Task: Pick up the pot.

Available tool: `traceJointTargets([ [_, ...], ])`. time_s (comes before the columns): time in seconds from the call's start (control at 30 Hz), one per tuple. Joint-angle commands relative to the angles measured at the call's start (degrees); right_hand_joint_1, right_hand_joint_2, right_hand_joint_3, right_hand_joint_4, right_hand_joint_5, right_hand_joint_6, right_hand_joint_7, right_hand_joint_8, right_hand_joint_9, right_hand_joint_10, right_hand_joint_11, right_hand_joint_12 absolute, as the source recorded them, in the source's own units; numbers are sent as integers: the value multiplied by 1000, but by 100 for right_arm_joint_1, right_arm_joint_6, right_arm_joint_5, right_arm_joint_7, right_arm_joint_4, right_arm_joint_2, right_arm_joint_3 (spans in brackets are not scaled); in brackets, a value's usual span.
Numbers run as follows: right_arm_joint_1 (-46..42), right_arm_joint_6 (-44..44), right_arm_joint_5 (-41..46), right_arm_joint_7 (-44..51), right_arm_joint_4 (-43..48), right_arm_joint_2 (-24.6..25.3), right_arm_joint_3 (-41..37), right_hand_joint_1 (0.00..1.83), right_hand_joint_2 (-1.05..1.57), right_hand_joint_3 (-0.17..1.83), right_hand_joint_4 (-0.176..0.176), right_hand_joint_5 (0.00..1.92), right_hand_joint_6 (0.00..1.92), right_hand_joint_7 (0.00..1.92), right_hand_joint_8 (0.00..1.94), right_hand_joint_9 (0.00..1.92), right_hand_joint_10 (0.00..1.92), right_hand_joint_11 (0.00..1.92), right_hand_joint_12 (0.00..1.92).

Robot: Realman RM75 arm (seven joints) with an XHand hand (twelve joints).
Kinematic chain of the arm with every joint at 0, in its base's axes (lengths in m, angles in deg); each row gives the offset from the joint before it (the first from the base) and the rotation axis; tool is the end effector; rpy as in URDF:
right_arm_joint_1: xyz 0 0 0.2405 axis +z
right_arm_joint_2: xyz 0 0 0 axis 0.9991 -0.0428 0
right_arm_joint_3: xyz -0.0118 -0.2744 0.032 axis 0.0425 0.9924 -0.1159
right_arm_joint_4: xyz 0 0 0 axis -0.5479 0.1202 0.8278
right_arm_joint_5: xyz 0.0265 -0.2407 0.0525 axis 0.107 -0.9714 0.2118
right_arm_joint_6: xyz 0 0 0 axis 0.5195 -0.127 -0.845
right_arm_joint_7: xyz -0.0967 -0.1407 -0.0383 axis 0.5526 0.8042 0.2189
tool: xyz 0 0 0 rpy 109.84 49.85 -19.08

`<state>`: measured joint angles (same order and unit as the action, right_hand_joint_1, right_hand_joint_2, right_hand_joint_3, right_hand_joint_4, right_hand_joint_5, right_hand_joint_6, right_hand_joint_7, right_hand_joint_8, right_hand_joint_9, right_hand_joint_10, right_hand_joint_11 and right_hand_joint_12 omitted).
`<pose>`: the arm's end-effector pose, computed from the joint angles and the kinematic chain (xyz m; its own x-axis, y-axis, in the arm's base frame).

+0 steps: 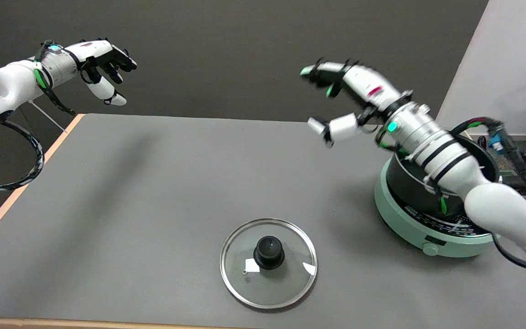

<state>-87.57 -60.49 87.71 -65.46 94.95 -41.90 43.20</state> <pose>-0.1304 -0.4036 0.3442 0.8958 0.1414 0.4213 -0.3818 -0.2403 0.8925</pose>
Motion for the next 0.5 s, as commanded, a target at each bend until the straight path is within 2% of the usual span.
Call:
traceJointTargets([
  [0.03, -110, -1295, 572, 8, 153, -88, -1517, 931, 449, 992, -34, 472, 211, 533, 235, 528, 450, 448, 1224],
  [0.17, -596, -1526, -144, -395, 185, -154, -1873, 895, 451, 974, -37, 469, 210, 508, 230, 503, 428, 419, 1147],
  [0.3, -1448, -2032, -1191, -1071, 75, -70, -2788, 873, 453, 958, -40, 463, 208, 498, 227, 494, 418, 383, 1038],
  [0.4, -2052, -2548, -1527, -1308, 130, 80, -3232, 856, 454, 953, -41, 452, 204, 483, 220, 480, 399, 373, 1005],
  [0.43, -2224, -2686, -1575, -1328, 131, 143, -3360, 1156, -484, 1010, -125, 246, 153, 257, 159, 256, 225, 216, 451],
  [0.47, -2349, -2779, -1649, -1328, 131, 202, -3441, 1328, -1047, 1045, -176, 136, 136, 136, 136, 136, 136, 136, 136],
  [0.5, -2493, -2878, -1755, -1328, 131, 268, -3525, 1317, -1047, 1027, -174, 151, 151, 151, 151, 151, 151, 151, 151],
])
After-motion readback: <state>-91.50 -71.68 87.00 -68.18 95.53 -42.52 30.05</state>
